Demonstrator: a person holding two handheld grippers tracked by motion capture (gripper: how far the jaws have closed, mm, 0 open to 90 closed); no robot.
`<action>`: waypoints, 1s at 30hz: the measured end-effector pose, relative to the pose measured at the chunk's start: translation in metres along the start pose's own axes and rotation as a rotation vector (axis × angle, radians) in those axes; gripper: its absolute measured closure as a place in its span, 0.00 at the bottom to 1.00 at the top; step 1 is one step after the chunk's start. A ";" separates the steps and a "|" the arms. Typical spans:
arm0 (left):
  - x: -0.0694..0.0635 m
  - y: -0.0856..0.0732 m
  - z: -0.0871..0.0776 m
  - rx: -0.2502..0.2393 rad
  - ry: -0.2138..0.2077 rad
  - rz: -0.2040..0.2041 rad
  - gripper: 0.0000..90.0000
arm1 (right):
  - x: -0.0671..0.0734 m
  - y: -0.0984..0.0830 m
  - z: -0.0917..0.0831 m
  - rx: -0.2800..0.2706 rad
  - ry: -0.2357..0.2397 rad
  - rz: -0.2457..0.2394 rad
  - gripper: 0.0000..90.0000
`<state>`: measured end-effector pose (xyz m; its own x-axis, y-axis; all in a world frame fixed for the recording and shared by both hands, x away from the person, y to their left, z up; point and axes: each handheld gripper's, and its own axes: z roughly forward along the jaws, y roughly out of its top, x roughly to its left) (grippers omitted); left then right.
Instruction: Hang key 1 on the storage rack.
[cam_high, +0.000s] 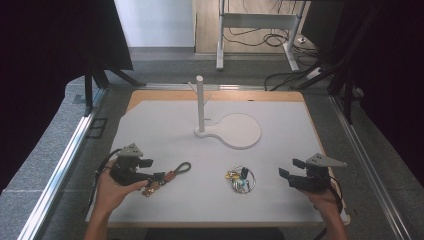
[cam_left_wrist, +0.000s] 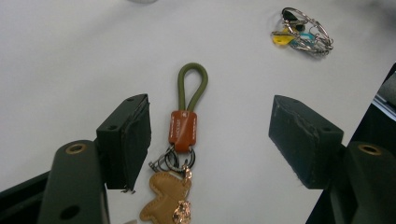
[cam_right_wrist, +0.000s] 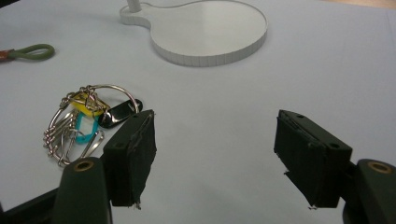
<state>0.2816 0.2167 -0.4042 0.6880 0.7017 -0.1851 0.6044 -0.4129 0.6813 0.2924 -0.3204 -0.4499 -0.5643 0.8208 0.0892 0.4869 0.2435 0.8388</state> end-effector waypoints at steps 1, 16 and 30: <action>-0.001 0.003 0.000 0.006 0.001 0.008 0.34 | 0.000 -0.001 -0.002 0.001 -0.003 0.003 0.33; 0.003 0.026 0.017 0.153 -0.006 0.042 0.37 | 0.010 -0.002 0.001 0.027 0.017 -0.044 0.33; 0.017 0.027 0.050 0.333 -0.036 0.046 0.47 | 0.009 -0.004 -0.002 0.028 0.042 -0.053 0.33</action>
<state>0.3302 0.1884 -0.4242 0.7278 0.6595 -0.1880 0.6663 -0.6151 0.4216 0.2840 -0.3153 -0.4514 -0.6171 0.7839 0.0680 0.4737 0.3012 0.8276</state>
